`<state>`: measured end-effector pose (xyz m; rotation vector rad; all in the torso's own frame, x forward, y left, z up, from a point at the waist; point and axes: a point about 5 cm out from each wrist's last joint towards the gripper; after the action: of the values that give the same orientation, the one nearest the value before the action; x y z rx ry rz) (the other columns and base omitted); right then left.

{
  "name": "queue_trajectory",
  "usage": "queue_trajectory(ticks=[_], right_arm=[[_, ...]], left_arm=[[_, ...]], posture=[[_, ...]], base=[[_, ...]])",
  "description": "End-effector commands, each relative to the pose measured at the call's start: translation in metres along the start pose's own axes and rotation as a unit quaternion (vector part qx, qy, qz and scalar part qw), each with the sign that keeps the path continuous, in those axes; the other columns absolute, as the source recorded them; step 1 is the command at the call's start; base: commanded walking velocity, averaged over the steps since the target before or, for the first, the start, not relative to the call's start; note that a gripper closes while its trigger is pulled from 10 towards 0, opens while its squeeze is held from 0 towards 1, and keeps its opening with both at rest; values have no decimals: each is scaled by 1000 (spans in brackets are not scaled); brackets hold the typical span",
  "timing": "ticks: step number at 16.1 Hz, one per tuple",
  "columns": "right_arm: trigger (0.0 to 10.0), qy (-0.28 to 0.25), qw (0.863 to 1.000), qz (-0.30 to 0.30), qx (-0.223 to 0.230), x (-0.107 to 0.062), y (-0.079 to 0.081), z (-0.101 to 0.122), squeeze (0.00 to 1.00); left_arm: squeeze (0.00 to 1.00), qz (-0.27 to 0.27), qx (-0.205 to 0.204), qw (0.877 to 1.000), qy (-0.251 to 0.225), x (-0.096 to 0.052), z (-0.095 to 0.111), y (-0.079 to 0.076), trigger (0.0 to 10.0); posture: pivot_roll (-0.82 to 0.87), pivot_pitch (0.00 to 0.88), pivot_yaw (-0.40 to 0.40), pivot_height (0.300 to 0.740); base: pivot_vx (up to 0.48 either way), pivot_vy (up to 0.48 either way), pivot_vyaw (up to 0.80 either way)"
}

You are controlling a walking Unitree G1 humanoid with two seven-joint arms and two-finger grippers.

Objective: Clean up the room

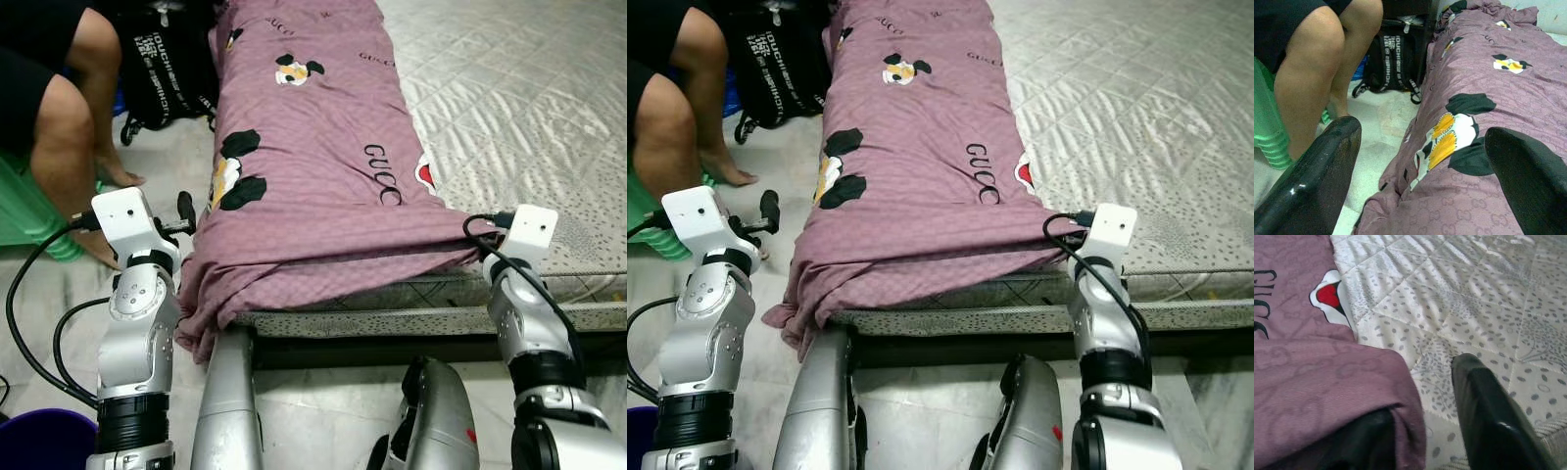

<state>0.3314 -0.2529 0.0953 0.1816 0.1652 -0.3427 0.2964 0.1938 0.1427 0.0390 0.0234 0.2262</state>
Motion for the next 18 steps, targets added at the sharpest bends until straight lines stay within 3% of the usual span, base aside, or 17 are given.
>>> queue_trajectory(ticks=[1, 5, 6, 7, 9, 12, 14, 18], right_arm=[[0, -24, 999, -38, 5, 3, -19, 13, 0], [0, -1, 1000, -24, -16, 0, -19, 0, 0], [5137, 37, 999, 7, -26, -8, -12, -20, 855], [10000, 67, 997, 32, -33, -15, -7, -35, 1000], [10000, 94, 993, 48, -53, -24, -2, -51, 1000], [10000, 169, 974, 99, -110, -37, -3, -76, 1000], [10000, 185, 971, 83, -129, -49, -33, -79, 1000], [10000, 180, 967, 25, -177, -64, -71, -76, 1000]], left_arm=[[0, 8, 1, 1000, 2, 0, -1, 2, 10000], [0, 5, -1, 1000, 6, -1, -4, -1, 10000], [0, 2, -2, 1000, 8, -2, -5, -3, 10000], [0, 1, -2, 1000, 9, -2, -5, -4, 10000], [0, 0, -2, 1000, 10, -1, -5, -4, 10000], [0, 0, -2, 1000, 10, 0, -5, -3, 10000], [0, 0, 0, 1000, 11, 1, -5, -2, 10000], [0, -4, -4, 1000, 13, 2, -6, -6, 10000]], posture=[[81, 42, -10, 526], [76, 44, -10, 526], [73, 45, -8, 526], [71, 46, -8, 526], [69, 47, -6, 526], [71, 45, -3, 526], [59, 43, -3, 526], [36, 37, -5, 526]], base=[[0, 0, 0], [0, 0, 0], [0, 0, 0], [0, 0, 0], [0, 0, 0], [0, 0, 0], [0, 0, 0], [0, 0, 0]])
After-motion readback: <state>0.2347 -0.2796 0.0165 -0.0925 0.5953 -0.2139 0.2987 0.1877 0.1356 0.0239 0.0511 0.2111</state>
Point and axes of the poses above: a point about 5 cm out from each wrist's last joint towards the gripper, its own x axis pointing out of the wrist towards the gripper, its own z axis along the axis of the wrist's last joint, y = z × x, and after that the axes turned 9 degrees about x, right-handed
